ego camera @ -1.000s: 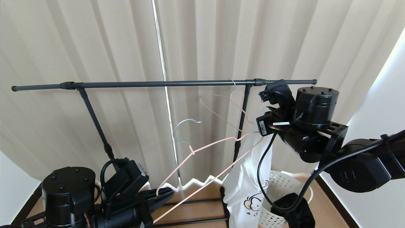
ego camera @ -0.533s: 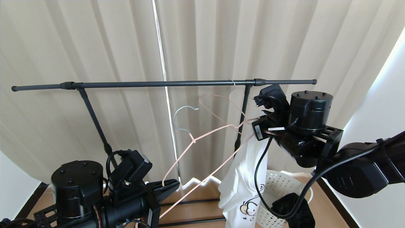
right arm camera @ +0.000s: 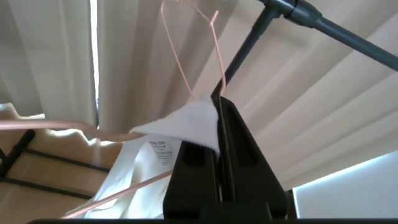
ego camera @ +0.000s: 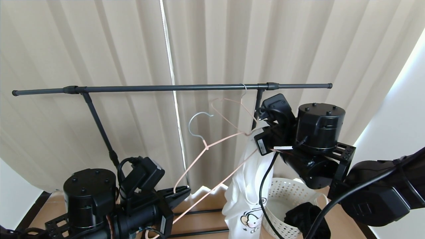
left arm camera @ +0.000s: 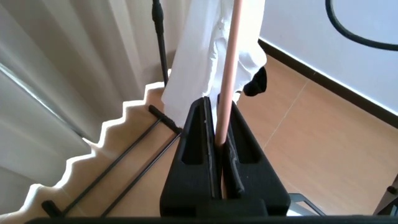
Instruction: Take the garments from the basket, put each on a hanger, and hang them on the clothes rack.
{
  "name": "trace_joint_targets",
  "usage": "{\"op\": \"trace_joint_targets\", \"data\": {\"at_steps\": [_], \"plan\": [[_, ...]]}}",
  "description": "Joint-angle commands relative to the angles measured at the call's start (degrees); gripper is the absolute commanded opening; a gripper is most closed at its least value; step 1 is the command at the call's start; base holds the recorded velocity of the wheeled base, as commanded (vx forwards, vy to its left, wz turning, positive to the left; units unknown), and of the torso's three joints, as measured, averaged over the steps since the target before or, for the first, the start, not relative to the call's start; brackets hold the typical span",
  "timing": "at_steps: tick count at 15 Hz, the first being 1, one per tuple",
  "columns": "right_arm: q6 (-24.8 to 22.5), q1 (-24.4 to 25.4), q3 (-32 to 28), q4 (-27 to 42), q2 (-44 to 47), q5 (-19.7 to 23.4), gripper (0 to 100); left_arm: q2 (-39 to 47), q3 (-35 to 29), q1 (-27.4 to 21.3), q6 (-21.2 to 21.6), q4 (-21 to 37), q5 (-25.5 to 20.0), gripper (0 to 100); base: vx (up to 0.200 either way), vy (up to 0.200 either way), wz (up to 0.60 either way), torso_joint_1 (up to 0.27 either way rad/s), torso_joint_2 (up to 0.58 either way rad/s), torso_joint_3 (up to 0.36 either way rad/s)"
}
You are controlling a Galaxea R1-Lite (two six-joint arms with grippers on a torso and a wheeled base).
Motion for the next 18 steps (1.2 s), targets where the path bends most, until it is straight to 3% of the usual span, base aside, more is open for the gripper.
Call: {"op": "trace_joint_targets", "data": {"at_steps": [1, 6, 13, 16, 17, 18], "plan": [[0.05, 2.54, 0.46, -0.93, -0.12, 0.11, 0, 0.24, -0.02, -0.73, 0.13, -0.11, 0.60, 0, 0.000, 0.000, 0.00, 0.000, 0.00, 0.000], [1.10, 9.05, 0.90, -2.34, -1.52, 0.37, 0, 0.07, 0.24, -1.52, 0.13, -0.11, 0.78, 0, 0.000, 0.000, 0.00, 0.000, 0.00, 0.000], [1.10, 17.92, 3.10, -9.81, -1.70, 0.11, 0, 0.33, 0.07, -1.52, 0.30, -0.11, 0.78, 0, 0.000, 0.000, 0.00, 0.000, 0.00, 0.000], [1.10, 18.19, 2.92, -10.33, -1.79, 0.02, 0, 0.24, 0.86, -1.52, 0.13, -2.75, 0.78, 0, 0.000, 0.000, 0.00, 0.000, 0.00, 0.000], [1.10, 17.22, 2.84, -10.69, -2.32, 0.11, 100, 0.24, 2.18, -1.52, 0.21, -5.29, 0.78, 0, 0.000, 0.000, 0.00, 0.000, 0.00, 0.000], [1.10, 16.87, 2.75, -10.69, -2.40, 0.11, 100, 0.24, 2.62, -1.52, 0.30, -6.09, 0.78, 0, 0.000, 0.000, 0.00, 0.000, 0.00, 0.000]]}}
